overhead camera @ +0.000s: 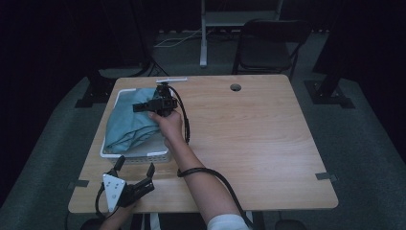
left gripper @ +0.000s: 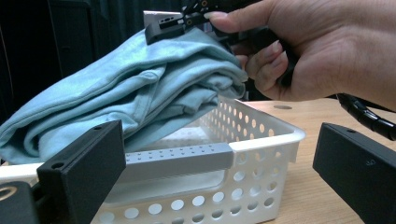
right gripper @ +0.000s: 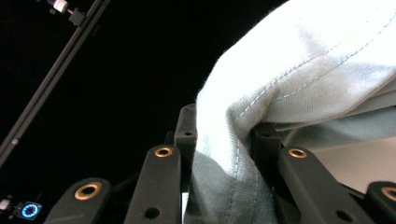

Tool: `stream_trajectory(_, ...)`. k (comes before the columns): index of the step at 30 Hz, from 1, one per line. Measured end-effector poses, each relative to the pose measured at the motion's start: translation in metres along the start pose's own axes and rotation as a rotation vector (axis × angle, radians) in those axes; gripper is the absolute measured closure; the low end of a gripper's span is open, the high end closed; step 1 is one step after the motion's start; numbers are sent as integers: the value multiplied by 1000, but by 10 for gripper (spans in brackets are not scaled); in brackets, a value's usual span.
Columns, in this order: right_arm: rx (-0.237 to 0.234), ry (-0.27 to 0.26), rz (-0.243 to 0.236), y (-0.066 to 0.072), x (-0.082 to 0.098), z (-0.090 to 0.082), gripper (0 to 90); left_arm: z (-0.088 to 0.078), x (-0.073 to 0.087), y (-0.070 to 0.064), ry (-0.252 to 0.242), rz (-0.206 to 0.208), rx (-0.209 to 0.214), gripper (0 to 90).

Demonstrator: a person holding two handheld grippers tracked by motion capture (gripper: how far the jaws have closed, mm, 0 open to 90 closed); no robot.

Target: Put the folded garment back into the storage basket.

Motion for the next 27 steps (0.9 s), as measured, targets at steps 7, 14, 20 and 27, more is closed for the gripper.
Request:
stream_trajectory(7,16,16,-2,-2,2,3,720,0,0,0,-1,-1,0,38)
stream_trajectory(14,19,45,44,-17,8,8,706,0,0,0,0,0,0,38)
stream_trajectory(20,120,106,-14,-13,11,17,708,0,0,0,2,0,0,38)
stream_trajectory(27,162,139,-53,-8,12,24,683,0,0,0,3,0,-1,38)
Point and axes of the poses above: each handheld gripper's, and its own axes: z roughly forward along the jaws, x roughly out of its underside, y roughly to its left, the point moved 2 cm from there along z, roughly forward along the jaws, and after that the axes turned 6 degrees about x, right-handed, at the moved point
